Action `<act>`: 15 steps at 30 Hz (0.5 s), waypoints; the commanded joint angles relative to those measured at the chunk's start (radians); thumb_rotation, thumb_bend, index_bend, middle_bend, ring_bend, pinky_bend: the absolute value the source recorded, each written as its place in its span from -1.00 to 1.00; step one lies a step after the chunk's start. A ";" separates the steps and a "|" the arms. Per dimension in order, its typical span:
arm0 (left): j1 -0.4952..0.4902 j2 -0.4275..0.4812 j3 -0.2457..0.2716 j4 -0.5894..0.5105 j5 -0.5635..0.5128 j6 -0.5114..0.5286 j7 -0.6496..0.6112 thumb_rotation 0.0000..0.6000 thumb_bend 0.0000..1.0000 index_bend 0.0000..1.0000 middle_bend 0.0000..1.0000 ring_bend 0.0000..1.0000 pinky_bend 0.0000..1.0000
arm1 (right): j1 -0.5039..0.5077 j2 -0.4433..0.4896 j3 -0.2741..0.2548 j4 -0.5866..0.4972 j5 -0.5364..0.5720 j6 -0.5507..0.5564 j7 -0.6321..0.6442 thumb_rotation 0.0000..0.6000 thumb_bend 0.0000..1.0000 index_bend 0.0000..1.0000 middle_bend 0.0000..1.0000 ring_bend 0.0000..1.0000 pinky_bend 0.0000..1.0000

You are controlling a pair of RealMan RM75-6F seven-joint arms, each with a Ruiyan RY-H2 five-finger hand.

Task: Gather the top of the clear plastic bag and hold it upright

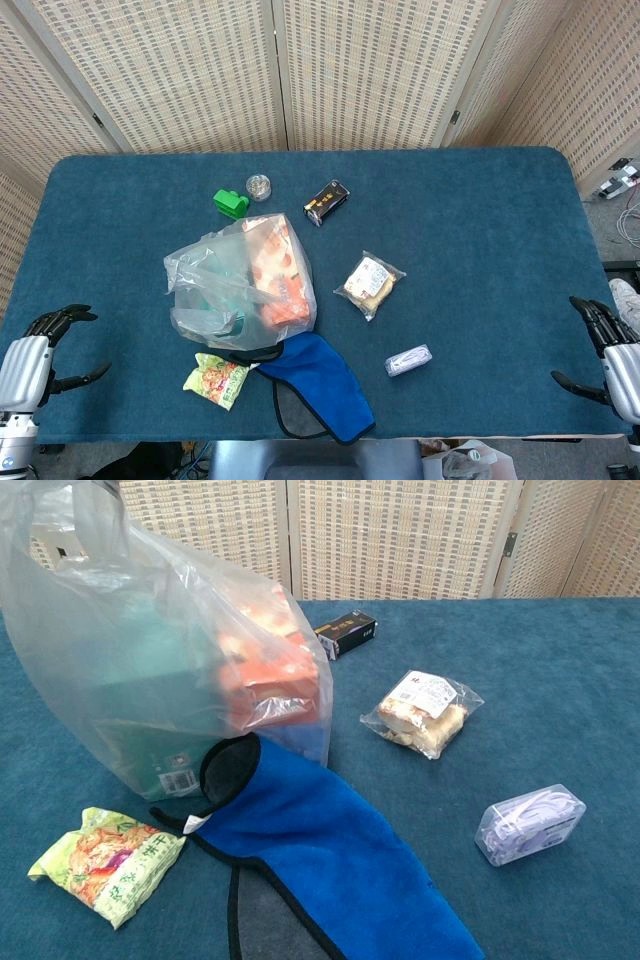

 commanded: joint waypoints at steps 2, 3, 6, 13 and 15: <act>-0.005 0.003 -0.002 -0.002 -0.003 -0.014 -0.013 1.00 -0.82 -0.35 -0.49 -0.54 -0.66 | 0.000 -0.002 0.003 0.001 -0.003 0.003 0.000 1.00 -0.95 -0.97 -0.75 -0.83 -0.49; -0.006 0.005 -0.001 -0.004 -0.002 -0.018 -0.019 1.00 -0.82 -0.35 -0.49 -0.54 -0.66 | 0.000 -0.002 0.004 0.002 -0.004 0.006 0.001 1.00 -0.95 -0.97 -0.75 -0.83 -0.49; -0.013 0.014 -0.001 -0.004 0.006 -0.032 -0.043 1.00 -0.82 -0.35 -0.49 -0.50 -0.66 | 0.000 0.001 0.014 -0.001 -0.010 0.023 0.011 1.00 -0.95 -0.97 -0.75 -0.83 -0.49; -0.070 0.083 -0.012 -0.038 0.041 -0.118 -0.224 1.00 -0.82 -0.35 -0.49 -0.48 -0.66 | 0.024 0.067 0.077 -0.061 -0.037 0.091 0.022 1.00 -0.95 -0.97 -0.75 -0.83 -0.49; -0.091 0.110 -0.016 -0.054 0.053 -0.147 -0.306 1.00 -0.82 -0.35 -0.49 -0.48 -0.66 | 0.037 0.100 0.099 -0.098 -0.040 0.099 0.011 1.00 -0.95 -0.97 -0.75 -0.83 -0.49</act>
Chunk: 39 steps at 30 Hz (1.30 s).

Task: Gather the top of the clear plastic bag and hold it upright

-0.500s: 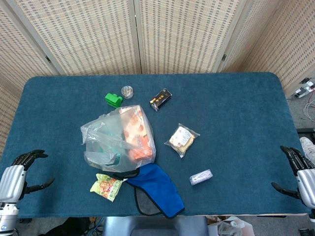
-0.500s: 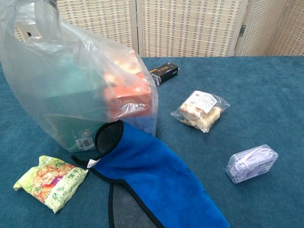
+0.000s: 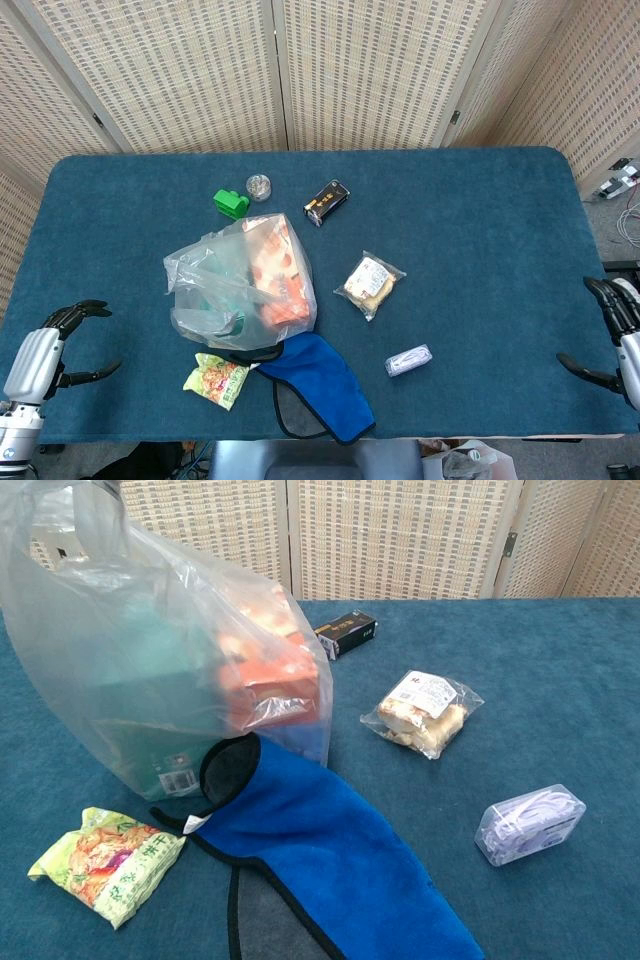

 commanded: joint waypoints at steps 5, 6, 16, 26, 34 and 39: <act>-0.124 0.138 -0.018 -0.069 0.078 -0.162 -0.433 1.00 -0.82 -0.36 -0.49 -0.48 -0.66 | 0.069 0.147 0.094 -0.172 0.001 -0.004 -0.036 1.00 -0.95 -0.97 -0.75 -0.83 -0.49; -0.139 0.152 -0.019 -0.073 0.088 -0.179 -0.480 0.99 -0.82 -0.36 -0.49 -0.48 -0.66 | 0.078 0.160 0.103 -0.190 0.004 -0.010 -0.039 1.00 -0.95 -0.97 -0.76 -0.83 -0.49; -0.294 0.232 -0.020 -0.108 0.180 -0.327 -0.803 -0.34 -0.82 -0.38 -0.49 -0.49 -0.66 | 0.151 0.225 0.160 -0.288 0.051 -0.087 -0.028 1.00 -0.95 -0.97 -0.78 -0.83 -0.49; -0.335 0.207 -0.009 -0.093 0.136 -0.370 -0.715 -0.49 -0.82 -0.37 -0.49 -0.48 -0.66 | 0.166 0.228 0.150 -0.279 0.043 -0.116 -0.015 1.00 -0.95 -0.97 -0.78 -0.83 -0.49; -0.348 0.199 0.025 -0.113 0.175 -0.377 -0.724 -0.52 -0.82 -0.34 -0.49 -0.47 -0.66 | 0.160 0.222 0.137 -0.270 0.038 -0.111 -0.008 1.00 -0.95 -0.97 -0.78 -0.83 -0.49; -0.372 0.185 0.035 -0.115 0.198 -0.383 -0.751 -0.55 -0.82 -0.33 -0.49 -0.47 -0.66 | 0.153 0.225 0.133 -0.272 0.037 -0.101 -0.003 1.00 -0.96 -0.97 -0.78 -0.83 -0.49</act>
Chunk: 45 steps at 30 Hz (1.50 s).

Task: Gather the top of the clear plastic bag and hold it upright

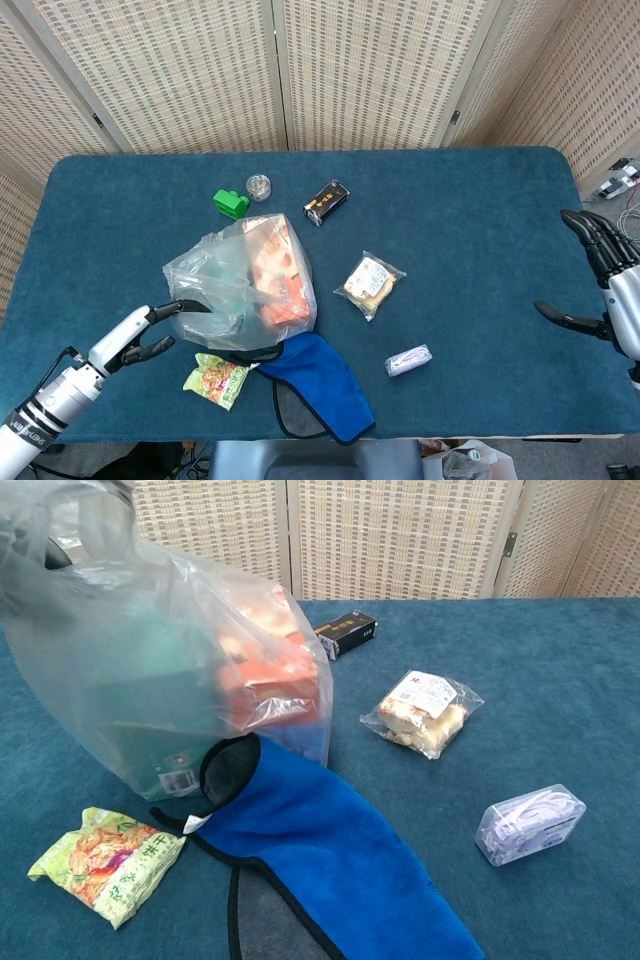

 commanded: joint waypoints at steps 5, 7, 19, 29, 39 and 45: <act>-0.044 -0.030 0.008 0.009 0.038 0.000 -0.070 -0.56 -0.83 -0.31 -0.49 -0.47 -0.66 | -0.008 0.005 -0.006 -0.003 0.002 0.006 0.004 1.00 -0.96 -0.97 -0.78 -0.83 -0.49; -0.062 -0.039 0.007 0.014 0.042 -0.006 -0.095 -0.57 -0.82 -0.31 -0.49 -0.47 -0.66 | -0.007 0.006 -0.006 -0.006 0.001 0.005 0.004 1.00 -0.96 -0.97 -0.78 -0.83 -0.49; -0.174 -0.053 0.029 0.033 0.096 -0.029 -0.405 -0.74 -0.82 -0.29 -0.46 -0.45 -0.66 | 0.098 0.042 0.030 -0.087 -0.042 -0.105 -0.025 1.00 -0.96 -0.96 -0.78 -0.83 -0.49; -0.208 -0.054 0.083 0.076 0.167 0.077 -0.647 -0.74 -0.83 -0.27 -0.41 -0.42 -0.66 | 0.301 0.039 0.120 -0.179 0.027 -0.325 -0.032 1.00 -0.76 -0.67 -0.60 -0.83 -0.49; -0.212 -0.079 0.104 0.073 0.148 0.110 -0.612 -0.74 -0.82 -0.24 -0.37 -0.41 -0.66 | 0.492 -0.008 0.179 -0.217 0.177 -0.570 0.023 1.00 -0.57 -0.55 -0.57 -0.81 -0.49; -0.222 -0.081 0.115 0.055 0.149 0.119 -0.605 -0.74 -0.82 -0.23 -0.37 -0.41 -0.66 | 0.616 -0.039 0.219 -0.208 0.281 -0.717 0.056 1.00 -0.58 -0.45 -0.57 -0.81 -0.49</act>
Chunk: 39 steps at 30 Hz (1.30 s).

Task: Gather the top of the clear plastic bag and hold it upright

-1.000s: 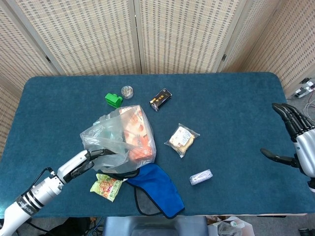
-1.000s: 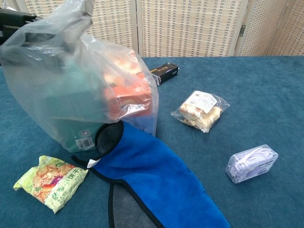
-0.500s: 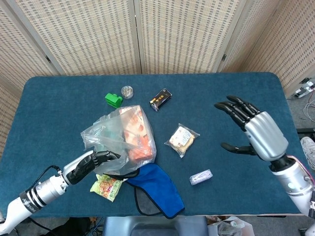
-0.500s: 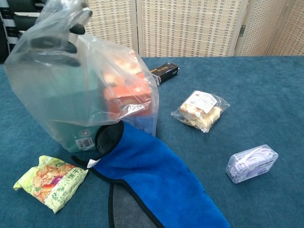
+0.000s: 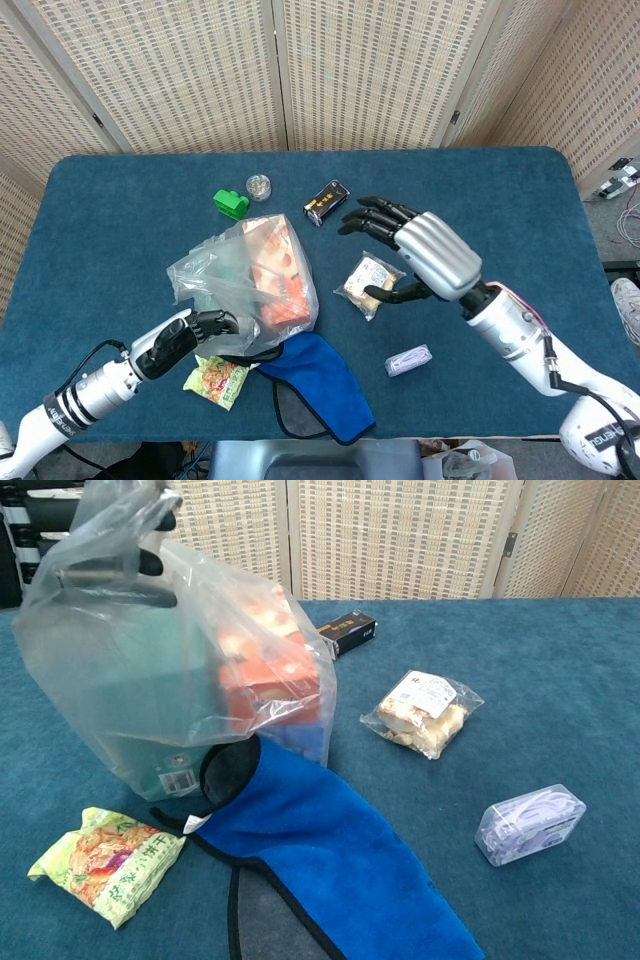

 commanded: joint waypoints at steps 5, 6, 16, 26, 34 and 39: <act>-0.013 0.001 0.012 -0.011 -0.003 0.000 0.007 -0.74 -0.82 -0.23 -0.37 -0.41 -0.66 | 0.171 -0.034 0.056 0.029 0.141 -0.206 0.016 1.00 -0.58 -0.45 -0.60 -0.81 -0.49; -0.014 0.001 0.013 -0.012 -0.003 0.001 0.009 -0.74 -0.82 -0.23 -0.37 -0.41 -0.66 | 0.190 -0.038 0.060 0.034 0.156 -0.226 0.015 1.00 -0.58 -0.45 -0.61 -0.81 -0.49; -0.024 0.008 0.025 -0.037 -0.010 0.002 0.039 -0.74 -0.82 -0.23 -0.37 -0.41 -0.66 | 0.361 -0.174 0.059 0.128 0.342 -0.278 -0.095 1.00 -0.60 -0.43 -0.63 -0.81 -0.50; -0.038 0.005 0.030 -0.059 -0.024 -0.015 0.069 -0.74 -0.82 -0.23 -0.37 -0.41 -0.66 | 0.522 -0.319 0.033 0.214 0.518 -0.242 -0.260 1.00 -0.49 -0.41 -0.63 -0.81 -0.50; -0.043 0.009 0.033 -0.071 -0.038 -0.024 0.088 -0.74 -0.82 -0.23 -0.37 -0.41 -0.66 | 0.598 -0.418 0.001 0.271 0.592 -0.172 -0.392 1.00 -0.68 -0.41 -0.63 -0.81 -0.50; -0.046 0.007 0.032 -0.074 -0.043 -0.026 0.090 -0.75 -0.82 -0.23 -0.37 -0.41 -0.66 | 0.630 -0.446 -0.004 0.281 0.629 -0.150 -0.443 1.00 -0.87 -0.41 -0.63 -0.81 -0.50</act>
